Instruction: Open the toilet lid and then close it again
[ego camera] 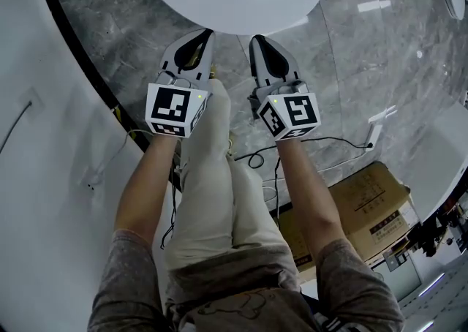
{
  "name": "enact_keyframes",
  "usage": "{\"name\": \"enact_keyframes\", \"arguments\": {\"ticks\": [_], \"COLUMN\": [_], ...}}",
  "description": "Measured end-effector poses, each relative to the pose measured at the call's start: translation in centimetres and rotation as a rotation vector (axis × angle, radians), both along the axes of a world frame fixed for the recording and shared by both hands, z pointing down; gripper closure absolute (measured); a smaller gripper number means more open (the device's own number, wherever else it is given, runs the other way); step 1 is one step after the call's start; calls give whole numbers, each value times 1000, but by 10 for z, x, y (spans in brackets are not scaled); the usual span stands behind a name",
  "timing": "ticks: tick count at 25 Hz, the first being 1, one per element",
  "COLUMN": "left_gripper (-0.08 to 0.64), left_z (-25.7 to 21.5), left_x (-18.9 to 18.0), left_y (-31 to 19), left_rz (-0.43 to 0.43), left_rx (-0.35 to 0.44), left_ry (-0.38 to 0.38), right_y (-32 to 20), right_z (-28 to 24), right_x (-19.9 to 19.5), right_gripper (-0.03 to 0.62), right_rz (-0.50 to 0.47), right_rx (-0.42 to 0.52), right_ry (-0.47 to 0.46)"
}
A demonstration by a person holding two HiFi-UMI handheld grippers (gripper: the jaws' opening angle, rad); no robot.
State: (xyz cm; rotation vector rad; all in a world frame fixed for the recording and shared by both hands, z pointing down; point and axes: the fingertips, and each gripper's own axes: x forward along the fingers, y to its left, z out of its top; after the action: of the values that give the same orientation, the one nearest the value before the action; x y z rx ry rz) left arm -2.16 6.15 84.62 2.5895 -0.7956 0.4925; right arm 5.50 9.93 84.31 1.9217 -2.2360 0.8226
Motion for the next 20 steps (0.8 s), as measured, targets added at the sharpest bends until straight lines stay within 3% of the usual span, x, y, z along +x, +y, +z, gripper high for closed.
{"name": "enact_keyframes", "arguments": {"ticks": [9,20], "left_gripper": [551,551], "left_z": [-50,-175], "left_x": [3,0], "left_y": [-5,-40], "left_rz": [-7,-67], "left_rx": [-16,-67], "left_ry": [38,62], "right_y": [-23,-54], "right_z": [-40,-186], "right_x": [0,19], "right_gripper": [566,566], "right_rz": [-26,-28], "right_rx": [-14,-6], "right_ry": [21,42]}}
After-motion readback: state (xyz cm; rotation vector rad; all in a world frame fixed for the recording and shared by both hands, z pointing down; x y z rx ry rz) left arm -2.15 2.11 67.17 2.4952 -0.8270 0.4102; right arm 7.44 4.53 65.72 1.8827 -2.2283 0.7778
